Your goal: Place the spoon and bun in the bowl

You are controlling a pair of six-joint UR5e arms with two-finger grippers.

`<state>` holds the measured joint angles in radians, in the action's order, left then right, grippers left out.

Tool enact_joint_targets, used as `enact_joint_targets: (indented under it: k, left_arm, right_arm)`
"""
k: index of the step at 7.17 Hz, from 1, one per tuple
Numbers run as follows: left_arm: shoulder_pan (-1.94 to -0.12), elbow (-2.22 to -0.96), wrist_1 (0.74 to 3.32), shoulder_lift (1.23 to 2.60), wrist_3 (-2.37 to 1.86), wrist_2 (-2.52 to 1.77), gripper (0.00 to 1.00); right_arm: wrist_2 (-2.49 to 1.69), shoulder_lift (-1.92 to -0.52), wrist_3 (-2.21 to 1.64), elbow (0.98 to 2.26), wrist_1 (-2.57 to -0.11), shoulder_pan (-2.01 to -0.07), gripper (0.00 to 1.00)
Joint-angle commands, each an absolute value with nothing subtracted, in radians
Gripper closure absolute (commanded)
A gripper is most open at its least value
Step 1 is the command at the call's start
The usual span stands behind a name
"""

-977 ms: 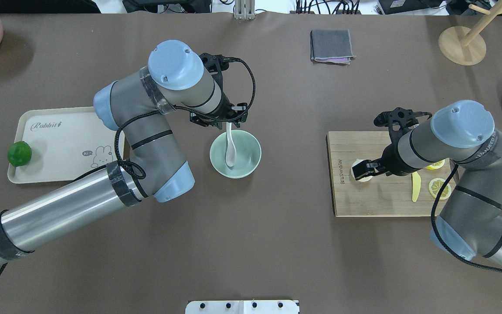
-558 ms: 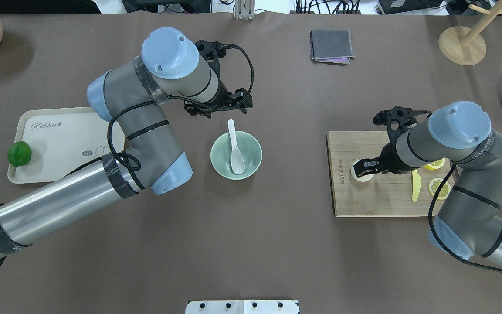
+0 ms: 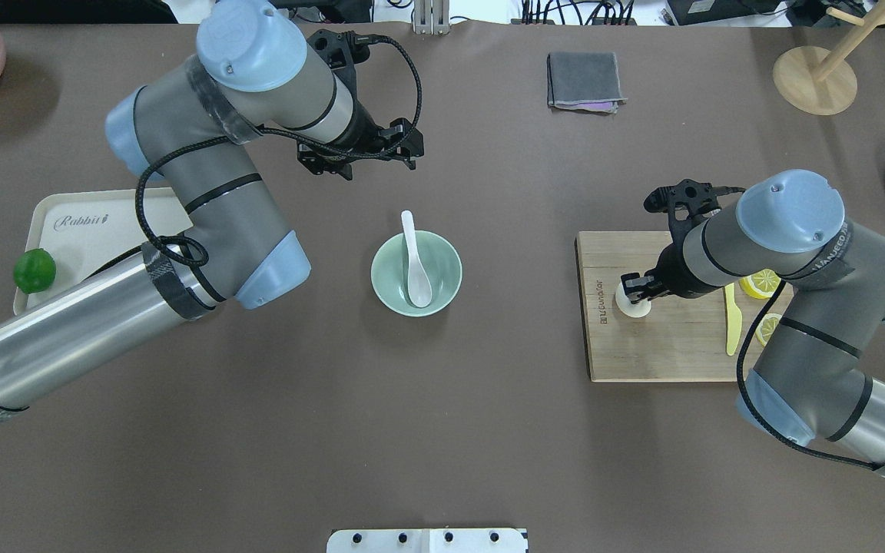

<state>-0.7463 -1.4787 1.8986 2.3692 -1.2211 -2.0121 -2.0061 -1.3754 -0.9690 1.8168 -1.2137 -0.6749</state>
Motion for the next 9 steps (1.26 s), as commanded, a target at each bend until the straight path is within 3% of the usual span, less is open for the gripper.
enact_joint_targets:
  k: [1,4,6,7,8,9]
  left_arm:
    - [-0.857,-1.546,1.896,2.292,-1.115,-2.165,0.02]
    - [-1.036,-1.658,1.896,2.003,-0.744,-2.319,0.02]
    - [-1.092,-1.652,1.894,1.951,-0.64,-2.347,0.02]
    - [-1.092,-1.649,1.894,1.95,-0.64,-2.345,0.02]
    - [-1.092,-1.652,1.89,1.95,-0.64,-2.345,0.02]
    - [-1.092,-1.648,1.89,1.944,-0.64,-2.345,0.02]
  right_arm:
    - [-2.013,-1.33,-1.061,1.854,-1.227,-0.673,1.0]
    - [-1.852,-1.044,-1.35,1.838,-1.343,-0.51,1.0]
    - [-1.795,-0.829,-1.451,1.65,-1.367,-0.468,1.0]
    - [-1.781,-0.806,-1.45,1.611,-1.364,-0.466,0.91]
    - [-1.773,-0.813,-1.451,1.614,-1.364,-0.465,0.01]
    - [-1.775,-0.842,-1.436,1.637,-1.362,-0.468,0.0]
